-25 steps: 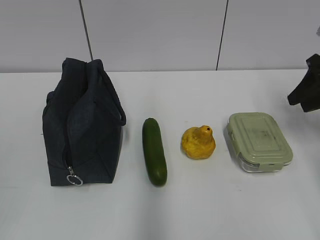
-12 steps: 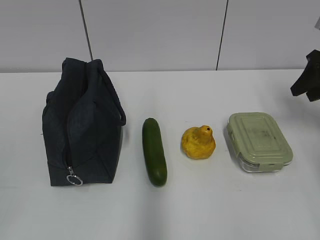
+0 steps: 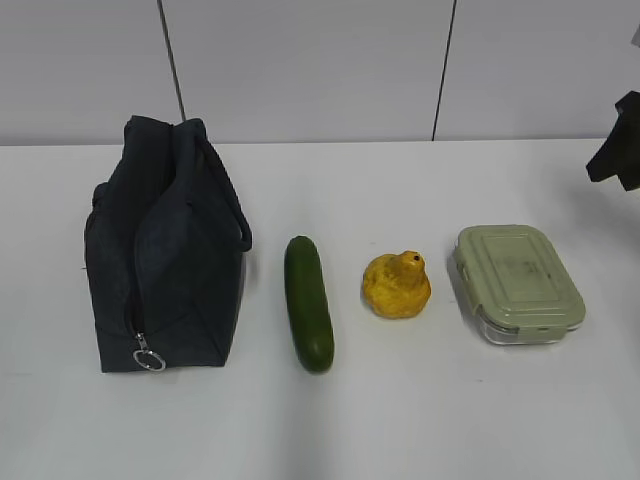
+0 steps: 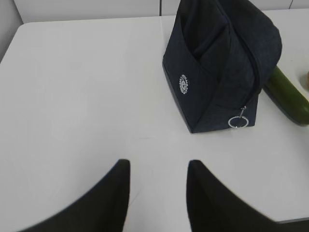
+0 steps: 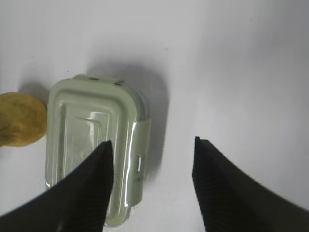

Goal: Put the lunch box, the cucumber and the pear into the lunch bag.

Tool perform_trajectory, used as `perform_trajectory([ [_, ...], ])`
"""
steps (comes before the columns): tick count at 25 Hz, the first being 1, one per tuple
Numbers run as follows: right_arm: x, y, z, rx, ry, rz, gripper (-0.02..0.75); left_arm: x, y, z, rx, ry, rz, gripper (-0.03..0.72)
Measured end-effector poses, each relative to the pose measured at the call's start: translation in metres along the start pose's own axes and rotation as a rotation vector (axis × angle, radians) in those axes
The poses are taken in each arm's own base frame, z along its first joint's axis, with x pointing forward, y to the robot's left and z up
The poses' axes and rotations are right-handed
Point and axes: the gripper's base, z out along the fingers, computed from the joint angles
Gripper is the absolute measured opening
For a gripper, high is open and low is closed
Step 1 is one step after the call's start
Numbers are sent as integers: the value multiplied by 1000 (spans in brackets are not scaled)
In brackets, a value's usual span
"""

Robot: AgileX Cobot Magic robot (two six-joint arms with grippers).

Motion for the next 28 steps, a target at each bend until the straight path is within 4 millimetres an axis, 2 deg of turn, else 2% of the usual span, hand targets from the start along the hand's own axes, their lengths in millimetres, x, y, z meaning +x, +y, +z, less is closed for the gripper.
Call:
perform_trajectory([
  [11, 7, 0, 3, -10, 58, -2, 421, 0, 0, 0, 0, 0, 0, 239],
  [22, 50, 4, 44, -172, 174, 25, 426, 0, 0, 0, 0, 0, 0, 239],
  [28, 57, 5, 51, -199, 166, -3, 531, 0, 0, 0, 0, 0, 0, 239],
])
